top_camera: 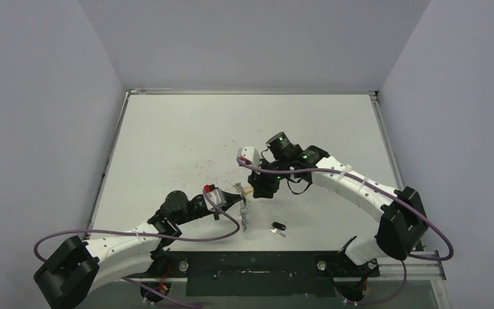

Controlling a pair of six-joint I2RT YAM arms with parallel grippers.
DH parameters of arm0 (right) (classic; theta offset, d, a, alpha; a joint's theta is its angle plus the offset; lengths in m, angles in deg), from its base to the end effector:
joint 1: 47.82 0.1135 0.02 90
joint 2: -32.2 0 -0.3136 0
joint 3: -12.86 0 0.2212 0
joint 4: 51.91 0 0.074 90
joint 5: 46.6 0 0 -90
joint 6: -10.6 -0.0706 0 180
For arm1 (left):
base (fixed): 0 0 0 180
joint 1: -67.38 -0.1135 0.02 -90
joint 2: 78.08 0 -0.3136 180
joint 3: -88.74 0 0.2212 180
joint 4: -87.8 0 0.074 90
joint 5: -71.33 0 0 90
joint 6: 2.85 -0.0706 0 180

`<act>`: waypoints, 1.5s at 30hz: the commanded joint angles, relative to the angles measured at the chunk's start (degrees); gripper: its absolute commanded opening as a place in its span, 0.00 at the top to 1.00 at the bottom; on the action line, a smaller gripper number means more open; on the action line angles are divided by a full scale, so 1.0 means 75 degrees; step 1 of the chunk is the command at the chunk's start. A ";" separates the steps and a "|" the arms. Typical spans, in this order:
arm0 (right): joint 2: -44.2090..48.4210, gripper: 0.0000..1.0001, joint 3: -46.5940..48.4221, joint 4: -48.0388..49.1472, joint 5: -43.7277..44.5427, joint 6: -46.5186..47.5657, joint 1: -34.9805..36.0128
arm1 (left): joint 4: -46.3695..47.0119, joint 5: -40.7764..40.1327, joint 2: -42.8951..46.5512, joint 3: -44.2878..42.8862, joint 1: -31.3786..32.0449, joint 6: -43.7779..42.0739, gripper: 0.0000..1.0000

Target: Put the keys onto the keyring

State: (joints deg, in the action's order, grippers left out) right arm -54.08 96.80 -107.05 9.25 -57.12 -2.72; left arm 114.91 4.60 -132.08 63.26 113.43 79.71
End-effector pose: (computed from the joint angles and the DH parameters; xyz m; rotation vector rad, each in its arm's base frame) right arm 0.1779 0.2347 0.3057 -1.6085 1.9999 0.9171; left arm 0.0971 -0.1409 0.2582 1.0239 1.3056 -0.8408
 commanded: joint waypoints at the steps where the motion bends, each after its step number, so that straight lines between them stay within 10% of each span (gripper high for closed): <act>1: 0.1066 0.58 -0.0619 0.1501 -0.1342 0.0115 -0.0236 | 0.1384 -0.0143 0.0190 0.0134 0.0025 0.0188 1.00; 25: 0.1467 0.65 -0.1839 0.3650 -0.2531 0.0169 -0.0553 | 0.1693 0.0226 0.0275 0.0116 0.0021 0.0007 1.00; 45: 0.0905 0.91 -0.1969 0.3472 -0.2928 0.0416 -0.0529 | 0.1681 0.0155 0.0336 0.0166 0.0018 0.0031 1.00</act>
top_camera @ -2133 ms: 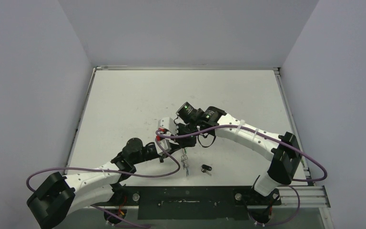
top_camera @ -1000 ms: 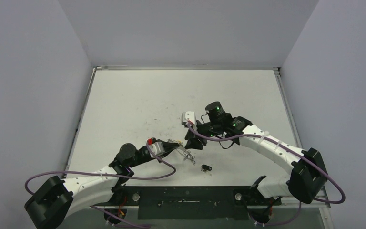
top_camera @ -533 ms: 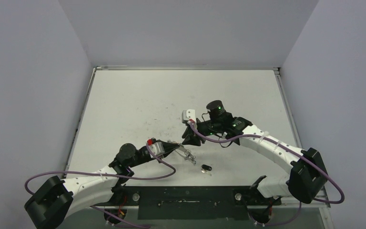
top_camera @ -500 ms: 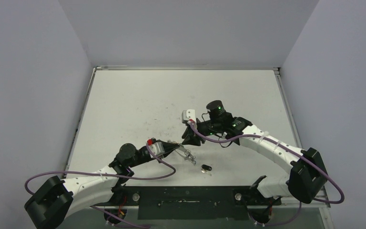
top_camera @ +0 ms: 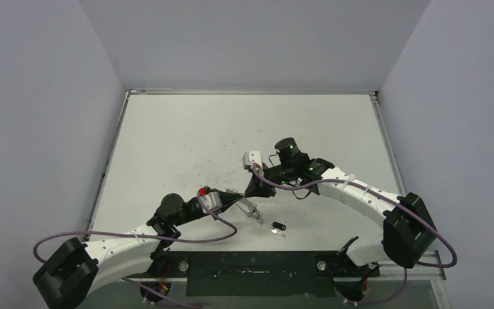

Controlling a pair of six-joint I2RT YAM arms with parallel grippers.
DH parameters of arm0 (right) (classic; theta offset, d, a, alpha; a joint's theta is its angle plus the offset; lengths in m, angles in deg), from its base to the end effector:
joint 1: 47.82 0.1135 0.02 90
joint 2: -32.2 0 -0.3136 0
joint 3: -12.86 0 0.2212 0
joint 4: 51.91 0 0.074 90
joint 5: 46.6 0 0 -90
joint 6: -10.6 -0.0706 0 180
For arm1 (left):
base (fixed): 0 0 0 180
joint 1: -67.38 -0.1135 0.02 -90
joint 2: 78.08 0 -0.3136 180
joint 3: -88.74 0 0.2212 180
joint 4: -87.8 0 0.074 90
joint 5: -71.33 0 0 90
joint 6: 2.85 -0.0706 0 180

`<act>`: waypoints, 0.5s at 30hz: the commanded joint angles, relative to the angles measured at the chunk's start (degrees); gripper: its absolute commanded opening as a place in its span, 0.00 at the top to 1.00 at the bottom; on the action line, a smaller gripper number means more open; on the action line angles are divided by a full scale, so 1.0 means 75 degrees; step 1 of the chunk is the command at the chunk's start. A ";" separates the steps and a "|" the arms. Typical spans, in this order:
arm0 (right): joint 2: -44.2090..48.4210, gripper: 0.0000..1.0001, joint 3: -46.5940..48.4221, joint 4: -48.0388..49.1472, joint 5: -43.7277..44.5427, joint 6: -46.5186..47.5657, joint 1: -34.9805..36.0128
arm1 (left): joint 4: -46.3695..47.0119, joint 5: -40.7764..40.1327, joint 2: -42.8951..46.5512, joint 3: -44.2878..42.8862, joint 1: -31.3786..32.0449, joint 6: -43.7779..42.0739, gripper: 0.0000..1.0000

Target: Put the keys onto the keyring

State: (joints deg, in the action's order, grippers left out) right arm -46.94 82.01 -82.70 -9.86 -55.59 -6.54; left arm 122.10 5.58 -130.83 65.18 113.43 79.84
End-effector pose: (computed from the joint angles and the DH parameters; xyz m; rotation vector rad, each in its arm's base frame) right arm 0.1632 0.2185 0.3072 -1.5735 1.5474 1.2156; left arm 0.0909 -0.1361 0.2676 0.9942 1.1891 -0.8530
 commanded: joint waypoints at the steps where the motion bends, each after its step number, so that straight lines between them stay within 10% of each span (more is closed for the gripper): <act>1: -0.0065 0.93 0.0004 0.0216 -0.0393 0.0212 -0.0009 | 0.0722 0.0024 0.0177 -0.0090 0.0023 0.0017 1.00; 15: -0.0235 1.00 -0.0031 0.0120 -0.0317 0.0189 0.0160 | 0.0739 -0.0005 0.0183 -0.0048 0.0020 0.0017 1.00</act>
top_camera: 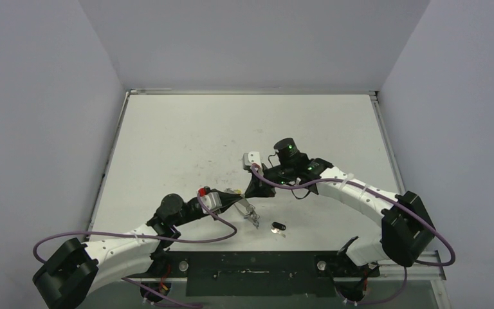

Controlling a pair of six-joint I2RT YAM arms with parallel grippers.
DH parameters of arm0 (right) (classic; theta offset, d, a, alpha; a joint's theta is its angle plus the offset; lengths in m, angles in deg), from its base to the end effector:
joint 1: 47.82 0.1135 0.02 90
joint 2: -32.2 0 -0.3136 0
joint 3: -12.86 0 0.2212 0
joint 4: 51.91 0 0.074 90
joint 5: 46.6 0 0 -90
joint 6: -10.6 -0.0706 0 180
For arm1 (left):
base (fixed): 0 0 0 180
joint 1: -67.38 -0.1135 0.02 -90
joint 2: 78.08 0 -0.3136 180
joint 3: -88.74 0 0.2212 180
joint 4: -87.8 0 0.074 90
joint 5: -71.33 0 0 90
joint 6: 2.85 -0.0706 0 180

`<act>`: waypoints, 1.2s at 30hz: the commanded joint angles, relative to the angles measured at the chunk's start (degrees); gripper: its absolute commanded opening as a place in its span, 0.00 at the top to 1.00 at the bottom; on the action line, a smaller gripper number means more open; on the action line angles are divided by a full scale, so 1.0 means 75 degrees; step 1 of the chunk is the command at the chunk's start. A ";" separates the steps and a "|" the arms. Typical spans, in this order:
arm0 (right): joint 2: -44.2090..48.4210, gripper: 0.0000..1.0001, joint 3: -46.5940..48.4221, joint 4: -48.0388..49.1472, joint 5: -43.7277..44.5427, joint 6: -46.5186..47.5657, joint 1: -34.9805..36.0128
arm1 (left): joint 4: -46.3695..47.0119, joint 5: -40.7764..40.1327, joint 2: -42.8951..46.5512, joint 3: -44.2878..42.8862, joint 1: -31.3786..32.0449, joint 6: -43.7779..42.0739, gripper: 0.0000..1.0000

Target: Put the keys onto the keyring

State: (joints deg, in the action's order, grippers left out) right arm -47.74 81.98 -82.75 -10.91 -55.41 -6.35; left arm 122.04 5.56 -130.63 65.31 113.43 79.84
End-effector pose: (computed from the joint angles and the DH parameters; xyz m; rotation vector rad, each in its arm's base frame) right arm 0.1632 0.2208 0.3042 -1.5849 1.5470 1.2414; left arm 0.0904 -0.1356 0.2672 0.9939 1.1891 -0.8528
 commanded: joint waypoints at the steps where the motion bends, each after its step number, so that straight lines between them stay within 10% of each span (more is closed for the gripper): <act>1: -0.0143 1.00 -0.0028 0.0109 -0.0128 0.0165 0.0166 | 0.0754 0.0000 0.0149 -0.0065 0.0017 0.0017 1.00; 24: 0.0060 0.98 -0.0205 0.0670 0.0531 -0.0281 0.0444 | 0.0754 0.0005 0.0287 -0.0042 0.0023 0.0016 1.00; 36: 0.1256 0.59 -0.1210 0.2169 0.1637 -0.0948 0.0406 | 0.0629 -0.0053 0.0624 0.0051 0.0015 -0.0022 1.00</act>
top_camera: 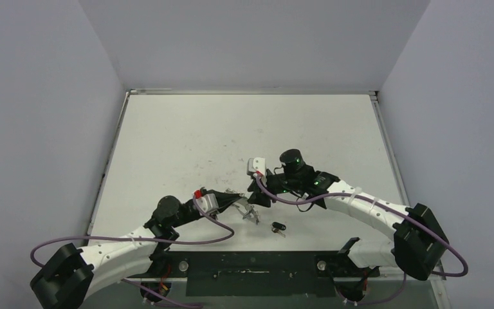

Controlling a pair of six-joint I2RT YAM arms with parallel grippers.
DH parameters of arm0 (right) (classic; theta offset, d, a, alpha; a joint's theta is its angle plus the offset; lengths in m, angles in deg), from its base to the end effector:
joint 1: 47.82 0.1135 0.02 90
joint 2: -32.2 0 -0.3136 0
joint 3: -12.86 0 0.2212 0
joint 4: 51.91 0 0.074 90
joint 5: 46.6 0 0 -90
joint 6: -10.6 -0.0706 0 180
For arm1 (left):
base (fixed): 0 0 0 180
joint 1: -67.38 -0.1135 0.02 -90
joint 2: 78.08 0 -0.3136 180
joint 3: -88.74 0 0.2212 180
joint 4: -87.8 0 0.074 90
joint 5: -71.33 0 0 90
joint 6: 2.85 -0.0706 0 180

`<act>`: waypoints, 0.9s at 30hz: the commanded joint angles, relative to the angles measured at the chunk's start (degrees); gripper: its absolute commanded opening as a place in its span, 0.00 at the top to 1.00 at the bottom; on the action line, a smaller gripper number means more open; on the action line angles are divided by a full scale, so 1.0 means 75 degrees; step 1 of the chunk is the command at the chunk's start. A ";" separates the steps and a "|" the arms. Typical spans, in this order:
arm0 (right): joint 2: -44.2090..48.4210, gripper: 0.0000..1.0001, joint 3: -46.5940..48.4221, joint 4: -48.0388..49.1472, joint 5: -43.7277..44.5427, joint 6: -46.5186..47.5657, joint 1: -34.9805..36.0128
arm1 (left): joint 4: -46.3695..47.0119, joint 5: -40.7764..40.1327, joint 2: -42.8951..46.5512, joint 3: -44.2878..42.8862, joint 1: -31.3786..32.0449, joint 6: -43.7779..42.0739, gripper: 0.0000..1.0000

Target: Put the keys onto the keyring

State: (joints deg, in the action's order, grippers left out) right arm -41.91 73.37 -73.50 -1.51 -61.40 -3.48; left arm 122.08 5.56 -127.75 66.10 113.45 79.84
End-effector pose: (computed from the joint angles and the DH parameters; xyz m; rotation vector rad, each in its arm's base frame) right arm 0.1443 0.2107 0.2916 -1.4991 1.5928 1.1133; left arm 0.0841 -0.1291 0.2695 0.9807 1.1528 -0.8517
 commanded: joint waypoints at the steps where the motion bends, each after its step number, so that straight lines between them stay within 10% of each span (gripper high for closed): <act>1: 0.0517 0.59 -0.0072 0.0924 0.0412 -0.0147 0.0010 | 0.0582 -0.0063 0.0295 -0.0045 0.0011 -0.0027 1.00; 27: 0.0868 0.74 0.0382 0.0812 -0.1110 0.0632 -0.0076 | 0.0350 -0.0055 0.0555 -0.0018 0.0017 -0.0123 1.00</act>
State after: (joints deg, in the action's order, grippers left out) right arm -36.25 73.37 -69.83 -4.90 -59.41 -3.59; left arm 121.47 5.51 -124.25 66.58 113.45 79.18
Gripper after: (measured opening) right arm 0.270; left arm 0.009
